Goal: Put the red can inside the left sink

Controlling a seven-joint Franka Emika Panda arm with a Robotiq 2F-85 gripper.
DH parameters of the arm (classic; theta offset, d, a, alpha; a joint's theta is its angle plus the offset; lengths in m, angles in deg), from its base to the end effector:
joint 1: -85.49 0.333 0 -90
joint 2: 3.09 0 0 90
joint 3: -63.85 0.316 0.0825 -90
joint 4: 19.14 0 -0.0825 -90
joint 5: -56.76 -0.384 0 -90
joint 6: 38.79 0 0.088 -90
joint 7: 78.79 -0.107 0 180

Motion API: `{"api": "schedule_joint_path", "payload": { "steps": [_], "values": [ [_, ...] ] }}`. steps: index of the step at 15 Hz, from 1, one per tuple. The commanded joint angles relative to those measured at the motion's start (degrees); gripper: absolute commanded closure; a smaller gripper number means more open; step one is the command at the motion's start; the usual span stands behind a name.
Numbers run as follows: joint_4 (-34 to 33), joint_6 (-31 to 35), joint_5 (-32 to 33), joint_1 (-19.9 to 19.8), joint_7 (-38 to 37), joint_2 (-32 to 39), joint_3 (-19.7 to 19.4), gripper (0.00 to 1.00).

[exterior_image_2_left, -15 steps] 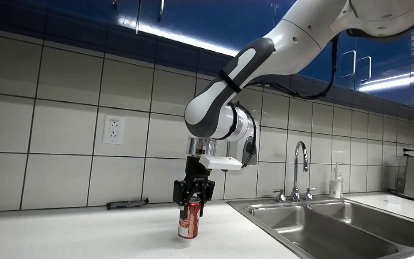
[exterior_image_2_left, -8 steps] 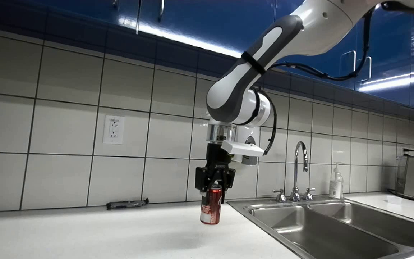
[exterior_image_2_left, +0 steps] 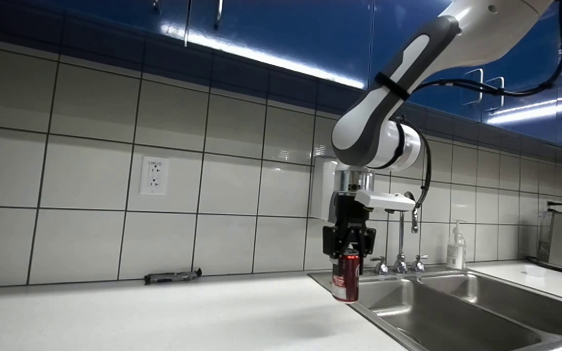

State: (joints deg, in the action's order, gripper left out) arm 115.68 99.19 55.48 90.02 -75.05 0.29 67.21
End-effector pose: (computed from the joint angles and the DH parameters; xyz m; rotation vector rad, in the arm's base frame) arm 0.5012 0.0696 0.3050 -3.1098 -0.2905 0.0069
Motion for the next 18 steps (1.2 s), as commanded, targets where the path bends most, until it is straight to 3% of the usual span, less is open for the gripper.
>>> {"api": "schedule_joint_path", "payload": {
  "steps": [1, 9, 18],
  "values": [
    [5.26, -1.63, 0.67, -3.13, 0.65, -5.82, -2.7, 0.61],
    [7.22, -2.49, 2.14, -10.24, 7.44, -7.11, -10.66, 0.61],
    [0.44, -1.01, 0.53, -16.08, 19.81, 3.45, -16.13, 0.61]
  ]
}}
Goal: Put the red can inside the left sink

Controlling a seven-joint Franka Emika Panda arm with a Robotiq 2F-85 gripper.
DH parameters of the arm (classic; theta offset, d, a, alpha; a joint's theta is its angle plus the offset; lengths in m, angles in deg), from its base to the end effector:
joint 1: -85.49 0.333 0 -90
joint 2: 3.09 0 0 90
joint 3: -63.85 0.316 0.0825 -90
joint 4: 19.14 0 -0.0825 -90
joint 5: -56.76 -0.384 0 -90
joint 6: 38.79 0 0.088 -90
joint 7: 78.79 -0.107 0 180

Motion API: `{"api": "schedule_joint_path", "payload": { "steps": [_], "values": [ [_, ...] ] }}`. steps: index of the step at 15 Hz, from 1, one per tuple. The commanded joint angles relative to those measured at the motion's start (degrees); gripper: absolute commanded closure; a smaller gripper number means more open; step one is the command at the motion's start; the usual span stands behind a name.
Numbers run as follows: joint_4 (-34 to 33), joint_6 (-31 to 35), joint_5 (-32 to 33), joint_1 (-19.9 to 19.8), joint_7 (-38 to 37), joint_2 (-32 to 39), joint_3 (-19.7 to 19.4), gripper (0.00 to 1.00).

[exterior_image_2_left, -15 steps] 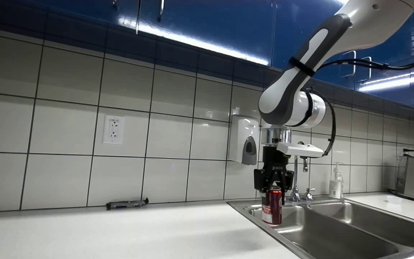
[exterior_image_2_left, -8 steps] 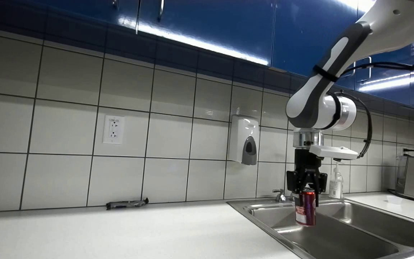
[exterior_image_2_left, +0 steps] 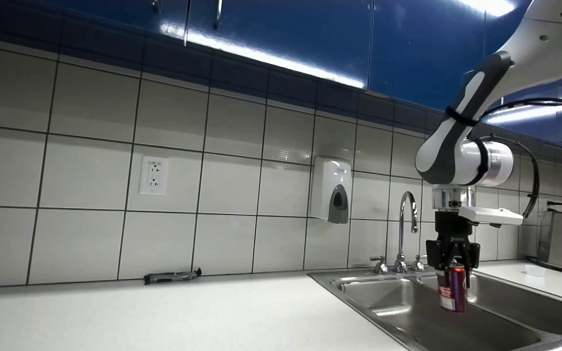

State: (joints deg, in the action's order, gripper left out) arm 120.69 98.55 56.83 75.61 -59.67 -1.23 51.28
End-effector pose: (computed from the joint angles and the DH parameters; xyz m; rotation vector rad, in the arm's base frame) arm 0.4390 -0.1817 0.2830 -3.1189 0.0894 0.1140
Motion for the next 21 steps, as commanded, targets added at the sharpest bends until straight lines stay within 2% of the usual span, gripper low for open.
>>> {"api": "schedule_joint_path", "payload": {
  "steps": [1, 6, 11, 16, 21],
  "values": [
    [-5.71, -0.33, -0.83, -2.07, 5.29, 6.5, -0.14, 0.61],
    [-12.73, 1.13, -1.61, -4.4, 9.1, 16.55, 1.74, 0.61],
    [-16.36, 4.79, -3.28, -6.22, 10.12, 23.89, 5.85, 0.61],
    [-16.39, 6.93, -3.66, -7.12, 9.52, 28.02, 9.26, 0.61],
    [-15.66, 7.52, -2.9, -8.12, 9.49, 28.3, 9.81, 0.61]
  ]
}}
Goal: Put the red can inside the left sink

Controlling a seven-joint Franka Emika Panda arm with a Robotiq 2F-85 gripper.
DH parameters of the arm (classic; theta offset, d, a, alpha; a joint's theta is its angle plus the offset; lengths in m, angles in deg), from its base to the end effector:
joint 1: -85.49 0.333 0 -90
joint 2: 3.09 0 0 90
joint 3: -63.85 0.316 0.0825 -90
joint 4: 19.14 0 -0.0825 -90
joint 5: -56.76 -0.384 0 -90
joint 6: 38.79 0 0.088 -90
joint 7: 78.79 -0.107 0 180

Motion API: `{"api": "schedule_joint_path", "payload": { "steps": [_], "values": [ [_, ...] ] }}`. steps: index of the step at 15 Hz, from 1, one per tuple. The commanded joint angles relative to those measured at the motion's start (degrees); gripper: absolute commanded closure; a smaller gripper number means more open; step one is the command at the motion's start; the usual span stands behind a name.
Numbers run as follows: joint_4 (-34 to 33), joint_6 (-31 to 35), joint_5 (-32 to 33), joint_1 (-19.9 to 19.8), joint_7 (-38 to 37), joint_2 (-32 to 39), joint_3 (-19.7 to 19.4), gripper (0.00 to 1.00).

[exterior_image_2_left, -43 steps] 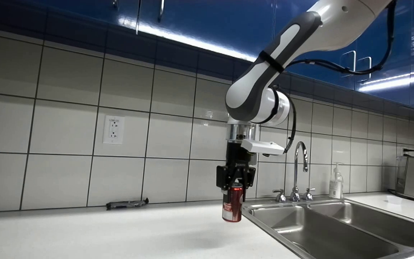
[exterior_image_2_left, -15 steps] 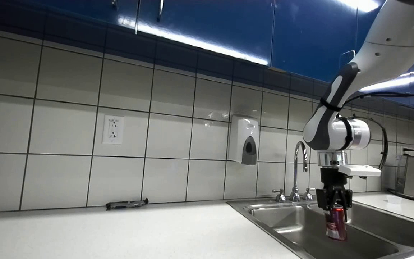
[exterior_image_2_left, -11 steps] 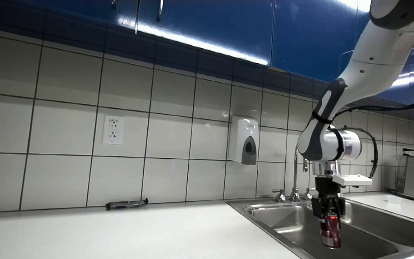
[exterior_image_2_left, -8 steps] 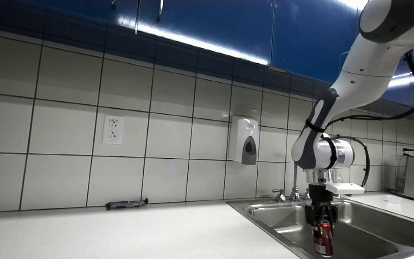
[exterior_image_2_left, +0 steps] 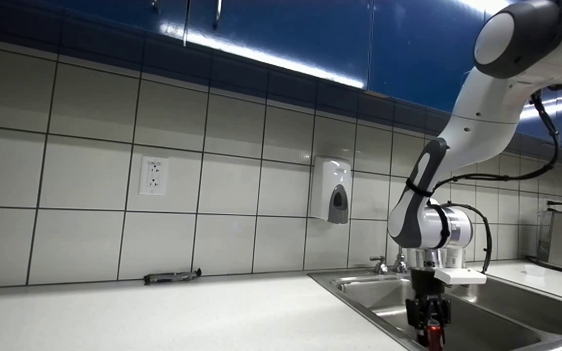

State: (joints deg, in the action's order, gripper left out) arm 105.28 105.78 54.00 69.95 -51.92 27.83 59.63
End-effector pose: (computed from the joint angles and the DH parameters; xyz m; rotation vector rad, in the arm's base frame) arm 0.5027 -0.1834 0.1264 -3.0664 -0.1367 0.2715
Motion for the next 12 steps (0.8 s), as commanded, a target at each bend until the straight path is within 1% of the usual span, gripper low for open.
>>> {"api": "schedule_joint_path", "payload": {
  "steps": [1, 12],
  "values": [
    [-0.08, 0.35, 0.01, -2.69, 1.81, -1.05, 1.36, 0.61],
    [-0.77, 0.9, 0.52, -4.6, 2.6, -0.17, 1.03, 0.61]
  ]
}}
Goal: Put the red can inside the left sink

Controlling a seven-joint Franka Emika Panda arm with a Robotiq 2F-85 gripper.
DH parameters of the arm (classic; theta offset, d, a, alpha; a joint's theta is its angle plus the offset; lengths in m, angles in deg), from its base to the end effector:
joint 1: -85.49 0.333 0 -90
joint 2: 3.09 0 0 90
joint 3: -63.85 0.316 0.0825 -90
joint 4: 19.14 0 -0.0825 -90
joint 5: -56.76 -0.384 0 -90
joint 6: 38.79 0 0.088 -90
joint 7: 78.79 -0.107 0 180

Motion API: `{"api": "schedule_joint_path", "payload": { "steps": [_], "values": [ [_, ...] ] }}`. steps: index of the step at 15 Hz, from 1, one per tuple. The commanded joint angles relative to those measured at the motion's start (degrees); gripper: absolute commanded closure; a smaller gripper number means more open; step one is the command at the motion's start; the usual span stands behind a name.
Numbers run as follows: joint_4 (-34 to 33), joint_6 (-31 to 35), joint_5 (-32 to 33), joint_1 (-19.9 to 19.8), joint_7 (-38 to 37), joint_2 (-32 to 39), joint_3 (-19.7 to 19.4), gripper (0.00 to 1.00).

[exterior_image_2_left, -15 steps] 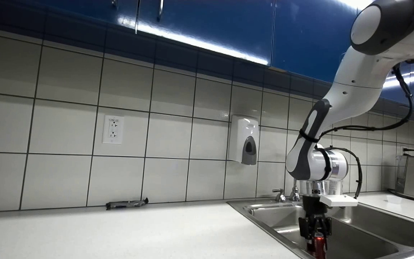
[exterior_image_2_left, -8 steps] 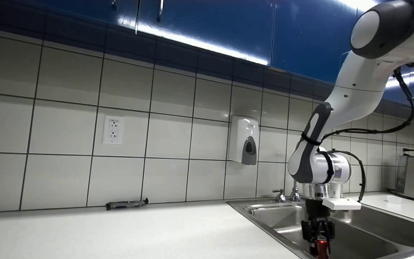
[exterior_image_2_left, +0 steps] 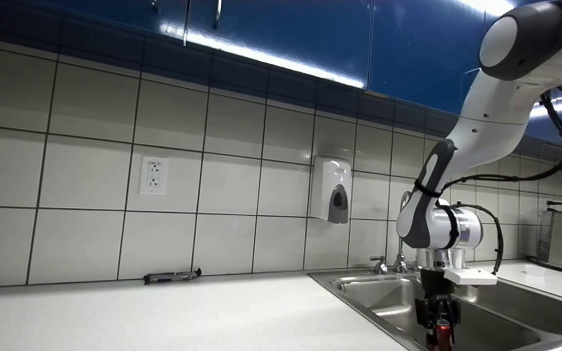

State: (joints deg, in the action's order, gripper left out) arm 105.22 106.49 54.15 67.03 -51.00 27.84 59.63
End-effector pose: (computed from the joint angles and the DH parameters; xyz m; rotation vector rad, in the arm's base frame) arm 0.4944 -0.2095 0.1274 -3.0711 -0.0870 0.2510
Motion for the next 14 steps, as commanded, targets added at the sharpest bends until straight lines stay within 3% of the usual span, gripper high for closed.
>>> {"api": "schedule_joint_path", "payload": {
  "steps": [1, 14],
  "values": [
    [-0.73, 0.26, 0.48, -1.67, 1.69, -0.15, 1.0, 0.61],
    [-1.38, 4.35, 0.57, -3.7, 3.78, 4.21, 1.86, 0.61]
  ]
}}
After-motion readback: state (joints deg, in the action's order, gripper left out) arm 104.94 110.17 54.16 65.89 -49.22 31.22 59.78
